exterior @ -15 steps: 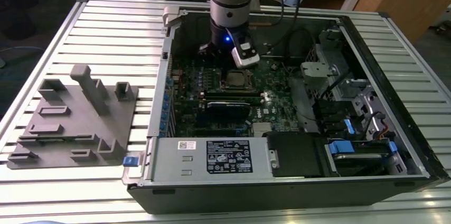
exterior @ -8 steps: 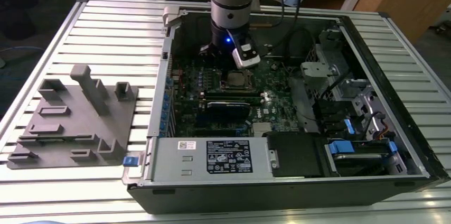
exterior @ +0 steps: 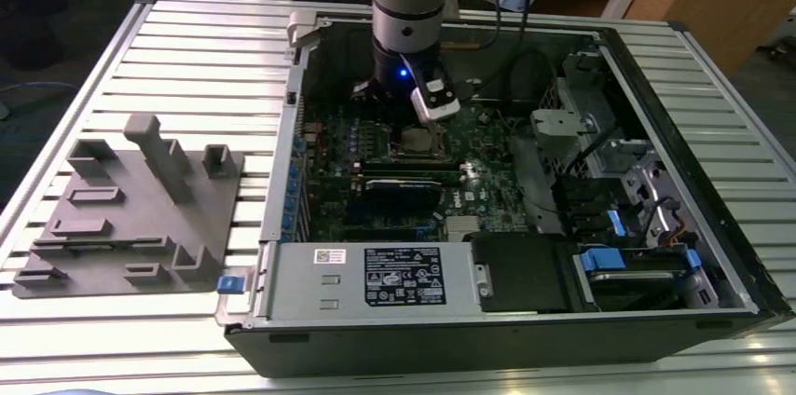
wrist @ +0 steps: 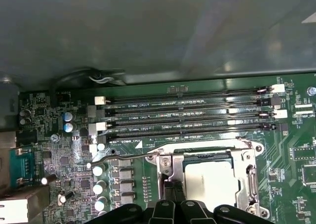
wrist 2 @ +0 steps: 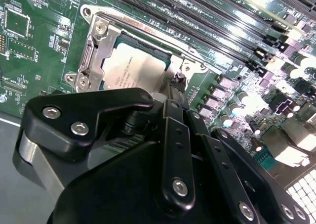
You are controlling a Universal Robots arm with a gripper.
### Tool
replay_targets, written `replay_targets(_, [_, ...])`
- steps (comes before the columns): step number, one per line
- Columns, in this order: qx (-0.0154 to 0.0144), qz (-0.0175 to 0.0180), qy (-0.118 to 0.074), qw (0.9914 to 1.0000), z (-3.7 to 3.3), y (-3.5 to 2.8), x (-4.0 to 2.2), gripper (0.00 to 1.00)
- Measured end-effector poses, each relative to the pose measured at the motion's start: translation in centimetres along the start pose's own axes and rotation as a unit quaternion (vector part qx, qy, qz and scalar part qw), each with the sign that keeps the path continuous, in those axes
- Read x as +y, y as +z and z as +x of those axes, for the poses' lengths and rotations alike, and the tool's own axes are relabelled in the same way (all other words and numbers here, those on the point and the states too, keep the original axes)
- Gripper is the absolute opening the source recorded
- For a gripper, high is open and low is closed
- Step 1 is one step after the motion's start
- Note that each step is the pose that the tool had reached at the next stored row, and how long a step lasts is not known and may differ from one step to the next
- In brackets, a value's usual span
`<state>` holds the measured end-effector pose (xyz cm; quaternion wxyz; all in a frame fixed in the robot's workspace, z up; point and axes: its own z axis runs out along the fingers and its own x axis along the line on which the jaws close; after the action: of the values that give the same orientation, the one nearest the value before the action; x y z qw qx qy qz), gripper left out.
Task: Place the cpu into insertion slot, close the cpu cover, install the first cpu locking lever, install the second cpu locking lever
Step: 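Close the cpu cover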
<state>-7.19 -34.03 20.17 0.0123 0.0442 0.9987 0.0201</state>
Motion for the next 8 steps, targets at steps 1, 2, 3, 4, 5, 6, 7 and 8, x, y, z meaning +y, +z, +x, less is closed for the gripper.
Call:
replay_targets(1, [0.0, 0.0, 0.0, 1.0, 0.0, 0.03, 0.0, 0.11])
replay_targets(2, [0.0001, 0.0001, 0.0, 1.0, 0.0, 0.03, 0.0, 0.11])
replay_targets(3, [0.0001, 0.0002, 0.0, 1.0, 0.0, 0.03, -0.01, 0.11])
replay_targets(4, [0.0001, 0.0001, 0.0, 1.0, 0.0, 0.04, -0.01, 0.11])
replay_targets(5, [0.0, 0.0, 0.0, 1.0, 0.0, 0.05, 0.0, 0.11])
replay_targets(6, [0.0, 0.0, 0.0, 1.0, 0.01, 0.05, 0.0, 0.11])
replay_targets(7, [-0.0001, 0.0, -0.001, 1.0, 0.01, 0.06, -0.01, 0.11])
replay_targets(8, [-0.0003, 0.0, -0.001, 1.0, 0.01, 0.06, -0.01, 0.11])
